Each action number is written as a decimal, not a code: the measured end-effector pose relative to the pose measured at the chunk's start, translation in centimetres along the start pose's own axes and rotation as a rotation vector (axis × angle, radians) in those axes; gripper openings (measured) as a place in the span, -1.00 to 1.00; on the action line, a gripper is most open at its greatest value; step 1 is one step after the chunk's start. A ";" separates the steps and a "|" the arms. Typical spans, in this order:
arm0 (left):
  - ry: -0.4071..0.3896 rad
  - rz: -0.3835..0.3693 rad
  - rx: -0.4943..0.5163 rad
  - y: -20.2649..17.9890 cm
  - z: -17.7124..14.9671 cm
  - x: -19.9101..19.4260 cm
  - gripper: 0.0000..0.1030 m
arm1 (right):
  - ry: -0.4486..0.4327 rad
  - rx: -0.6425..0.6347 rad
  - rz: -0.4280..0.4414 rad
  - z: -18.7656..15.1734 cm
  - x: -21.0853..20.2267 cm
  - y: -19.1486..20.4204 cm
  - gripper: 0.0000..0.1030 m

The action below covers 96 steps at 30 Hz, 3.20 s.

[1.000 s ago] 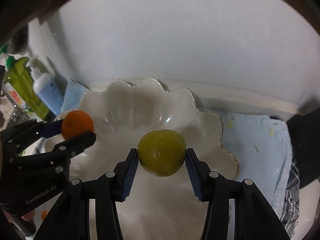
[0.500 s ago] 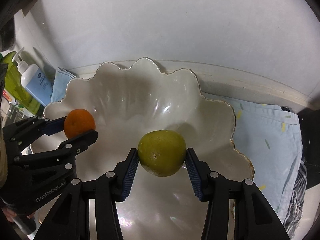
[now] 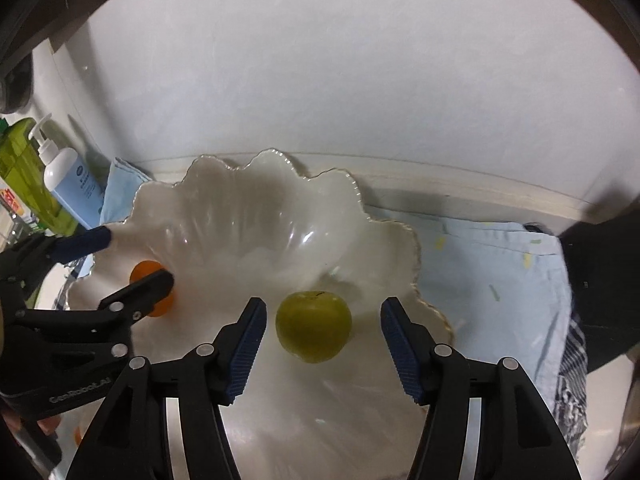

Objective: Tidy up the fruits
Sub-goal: 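Open both tools to drop the mandarin and green fruit into the bowl, then withdraw both tools from the bowl back toward the remaining fruits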

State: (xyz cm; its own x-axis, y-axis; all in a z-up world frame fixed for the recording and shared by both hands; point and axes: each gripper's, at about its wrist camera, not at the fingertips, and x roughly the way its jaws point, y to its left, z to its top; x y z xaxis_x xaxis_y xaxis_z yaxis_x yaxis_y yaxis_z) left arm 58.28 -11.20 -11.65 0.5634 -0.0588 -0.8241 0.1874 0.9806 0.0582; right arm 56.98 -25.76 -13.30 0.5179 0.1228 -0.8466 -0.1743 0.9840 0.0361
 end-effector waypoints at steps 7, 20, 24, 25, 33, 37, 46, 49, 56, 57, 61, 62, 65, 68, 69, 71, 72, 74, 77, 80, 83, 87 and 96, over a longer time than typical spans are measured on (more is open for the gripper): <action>-0.063 0.023 -0.019 0.8 -1.0 -3.8 0.78 | -0.074 0.013 -0.037 -0.9 -3.6 -1.2 0.35; -0.255 0.082 -0.024 0.4 -5.1 -13.4 0.99 | -0.224 0.025 -0.031 -4.7 -11.0 -0.1 0.46; -0.297 0.097 -0.029 0.7 -6.8 -16.3 0.99 | -0.279 0.004 -0.041 -6.0 -14.0 0.8 0.46; -0.307 0.099 -0.033 0.7 -7.2 -16.9 0.99 | -0.294 -0.004 -0.044 -6.4 -14.8 1.1 0.46; -0.370 0.114 -0.056 1.4 -10.8 -21.5 0.99 | -0.385 -0.046 -0.027 -9.2 -19.4 3.6 0.46; -0.393 0.125 -0.066 1.8 -12.5 -23.3 0.99 | -0.415 -0.070 -0.003 -10.8 -20.8 4.9 0.46; -0.391 0.135 -0.068 2.2 -16.7 -25.4 0.99 | -0.428 -0.099 0.071 -14.1 -21.9 7.4 0.46; -0.384 0.138 -0.069 2.5 -18.0 -25.7 0.99 | -0.436 -0.108 0.076 -15.2 -22.3 8.2 0.46; -0.368 0.105 -0.079 3.5 -21.3 -26.0 0.99 | -0.436 -0.136 0.094 -17.4 -22.5 10.1 0.46; -0.367 0.101 -0.078 3.5 -21.7 -26.0 0.99 | -0.433 -0.141 0.096 -17.8 -22.5 10.4 0.46; -0.352 0.096 -0.071 3.6 -23.0 -25.6 0.99 | -0.415 -0.162 0.096 -18.9 -22.1 11.2 0.46; -0.347 0.094 -0.068 3.6 -23.2 -25.5 0.99 | -0.408 -0.162 0.099 -19.2 -21.9 11.3 0.46; -0.338 0.099 -0.054 3.5 -24.1 -25.2 0.99 | -0.369 -0.152 0.121 -20.0 -21.1 11.5 0.46; -0.319 0.099 -0.048 3.6 -24.8 -24.6 0.99 | -0.331 -0.140 0.130 -20.6 -20.2 11.6 0.46; -0.310 0.093 -0.045 3.6 -25.0 -24.3 0.99 | -0.317 -0.136 0.134 -20.9 -19.9 11.7 0.46; -0.294 0.085 -0.037 3.6 -25.4 -23.7 0.99 | -0.296 -0.138 0.133 -21.4 -19.2 11.9 0.46; -0.282 0.084 -0.031 3.6 -25.6 -23.3 0.99 | -0.288 -0.143 0.130 -21.6 -18.9 12.0 0.46; -0.266 0.084 -0.019 3.6 -25.9 -22.6 0.99 | -0.275 -0.156 0.116 -22.2 -18.4 12.3 0.46; -0.247 0.068 0.008 3.4 -26.6 -21.6 0.97 | -0.257 -0.175 0.105 -22.8 -17.7 12.6 0.45; -0.242 0.053 0.047 3.0 -27.4 -20.6 0.92 | -0.228 -0.176 0.113 -23.2 -16.8 12.7 0.44; -0.232 0.042 0.074 2.8 -27.9 -19.6 0.82 | -0.213 -0.178 0.105 -23.7 -16.0 12.8 0.44; -0.205 0.002 0.098 2.5 -28.7 -17.9 0.72 | -0.184 -0.198 0.105 -24.6 -14.6 13.3 0.29; -0.163 -0.030 0.123 2.4 -29.6 -15.2 0.55 | -0.125 -0.192 0.132 -25.5 -12.1 13.4 0.10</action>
State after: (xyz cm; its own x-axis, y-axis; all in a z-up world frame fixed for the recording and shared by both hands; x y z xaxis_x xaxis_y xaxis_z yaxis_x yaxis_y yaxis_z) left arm 26.36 -2.43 -15.72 0.6771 -0.1271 -0.7249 0.2975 0.9482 0.1116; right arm 27.05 -17.30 -16.14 0.5771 0.2752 -0.7689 -0.3971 0.9173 0.0303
